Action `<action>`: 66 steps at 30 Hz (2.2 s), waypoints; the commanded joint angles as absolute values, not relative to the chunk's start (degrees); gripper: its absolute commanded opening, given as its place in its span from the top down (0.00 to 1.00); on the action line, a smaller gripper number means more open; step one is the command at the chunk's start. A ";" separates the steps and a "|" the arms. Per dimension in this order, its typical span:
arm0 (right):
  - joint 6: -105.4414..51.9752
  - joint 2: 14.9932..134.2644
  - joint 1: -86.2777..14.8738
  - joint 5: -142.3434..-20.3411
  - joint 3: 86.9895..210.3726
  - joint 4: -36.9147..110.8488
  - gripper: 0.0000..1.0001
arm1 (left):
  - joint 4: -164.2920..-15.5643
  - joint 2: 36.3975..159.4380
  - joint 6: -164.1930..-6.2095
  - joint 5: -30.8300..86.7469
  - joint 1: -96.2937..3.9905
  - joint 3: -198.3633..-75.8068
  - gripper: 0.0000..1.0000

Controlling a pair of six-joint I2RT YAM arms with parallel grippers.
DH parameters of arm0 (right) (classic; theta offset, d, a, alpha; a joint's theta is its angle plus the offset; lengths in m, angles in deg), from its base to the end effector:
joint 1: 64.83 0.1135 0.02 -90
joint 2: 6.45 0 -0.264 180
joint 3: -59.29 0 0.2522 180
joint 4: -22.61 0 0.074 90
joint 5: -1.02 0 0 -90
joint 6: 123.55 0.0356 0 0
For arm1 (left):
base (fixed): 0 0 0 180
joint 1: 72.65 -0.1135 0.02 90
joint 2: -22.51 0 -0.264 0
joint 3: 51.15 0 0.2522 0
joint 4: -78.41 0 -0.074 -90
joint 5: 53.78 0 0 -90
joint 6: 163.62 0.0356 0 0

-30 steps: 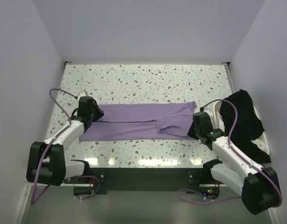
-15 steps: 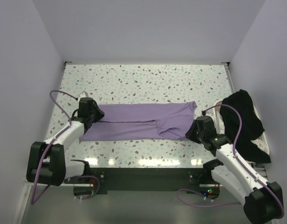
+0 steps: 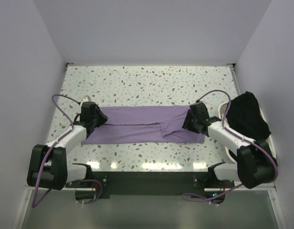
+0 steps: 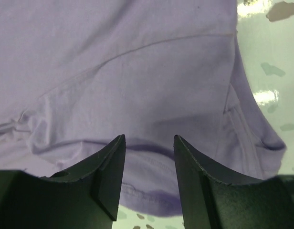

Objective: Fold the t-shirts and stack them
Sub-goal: Fold the tshirt

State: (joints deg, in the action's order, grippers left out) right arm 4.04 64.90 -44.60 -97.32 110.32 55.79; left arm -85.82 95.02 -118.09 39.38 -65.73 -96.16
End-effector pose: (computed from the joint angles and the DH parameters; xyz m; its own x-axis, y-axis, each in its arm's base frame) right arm 0.2242 0.0771 0.1883 -0.7570 0.3643 -0.5425 0.2532 0.9289 0.2705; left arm 0.2426 -0.0275 0.1738 -0.5419 -0.6388 -0.5461 -0.4193 0.7686 -0.4831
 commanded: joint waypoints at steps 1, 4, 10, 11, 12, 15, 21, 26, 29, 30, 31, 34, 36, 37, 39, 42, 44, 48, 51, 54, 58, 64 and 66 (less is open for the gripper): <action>1.96 70.34 -44.35 -99.53 114.00 49.65 0.52 | -89.58 94.32 -119.15 38.51 -65.36 -95.85 0.70; 2.66 72.38 -42.77 -100.14 114.18 49.03 0.53 | -89.41 94.32 -119.15 38.42 -65.36 -96.20 0.70; 5.38 70.28 -36.45 -103.31 111.55 50.17 0.54 | -89.06 93.97 -119.15 38.15 -65.36 -96.73 0.70; 5.74 69.23 -35.74 -103.66 111.19 50.34 0.54 | -88.97 93.79 -119.15 38.15 -65.27 -96.82 0.70; 6.52 68.61 -34.43 -104.01 110.23 50.69 0.54 | -88.79 93.62 -119.15 38.15 -65.36 -96.82 0.70; 7.84 65.98 -32.75 -103.31 108.03 51.22 0.54 | -88.18 93.09 -118.89 38.42 -65.36 -97.08 0.70; 9.52 59.66 -31.78 -100.06 104.08 52.28 0.54 | -87.91 92.74 -118.80 38.68 -65.27 -97.08 0.70; 11.19 55.52 -30.12 -96.99 101.18 52.81 0.54 | -88.00 92.74 -118.80 38.77 -65.36 -96.73 0.70; 13.03 54.19 -27.58 -97.15 99.95 52.89 0.54 | -88.09 92.82 -118.89 38.77 -65.36 -96.64 0.70; 13.38 53.93 -26.95 -97.33 99.85 52.90 0.54 | -88.09 92.82 -118.80 38.86 -65.36 -96.64 0.70; 13.73 54.02 -26.25 -97.68 99.68 53.07 0.54 | -88.09 92.82 -118.88 38.86 -65.36 -96.56 0.70; 14.18 52.88 -24.75 -99.09 100.82 54.82 0.54 | -88.18 92.82 -118.97 38.68 -65.36 -96.56 0.70; 13.48 51.56 -24.75 -100.40 102.75 57.46 0.54 | -87.91 92.74 -118.89 38.59 -65.36 -96.64 0.70; 13.21 50.69 -24.84 -100.93 103.45 58.34 0.53 | -87.91 92.74 -118.80 38.77 -65.36 -96.73 0.70; 12.25 48.84 -24.75 -103.03 105.56 60.53 0.53 | -87.91 92.47 -118.71 38.86 -65.27 -96.82 0.70; 11.02 50.40 -25.01 -106.55 108.02 62.56 0.53 | -87.91 92.65 -118.80 38.77 -65.36 -96.91 0.70; 9.27 53.12 -26.67 -108.23 110.65 63.00 0.54 | -88.00 92.73 -118.97 38.51 -65.27 -96.91 0.70; 7.41 62.95 -29.58 -104.37 112.07 59.32 0.56 | -87.91 92.91 -118.71 38.50 -65.27 -97.61 0.70; 8.19 66.40 -29.58 -101.82 110.23 55.38 0.57 | -85.91 92.65 -118.27 39.12 -65.27 -98.14 0.70; 9.69 68.08 -29.23 -97.25 106.89 51.06 0.59 | -85.80 92.65 -118.01 39.38 -65.27 -98.31 0.70; 10.75 66.77 -27.83 -96.89 104.60 50.35 0.59 | -85.98 92.82 -118.09 39.30 -65.27 -98.31 0.69; 10.31 62.02 -27.83 -98.21 105.21 54.47 0.58 | -86.42 92.82 -118.09 39.12 -65.18 -98.23 0.68; 9.96 59.05 -27.83 -98.82 107.49 57.62 0.57 | -86.42 92.65 -117.66 38.94 -64.92 -98.75 0.67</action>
State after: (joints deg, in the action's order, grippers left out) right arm 9.54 63.37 -28.08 -98.22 104.77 53.98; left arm -85.39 93.93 -118.11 38.96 -65.60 -96.25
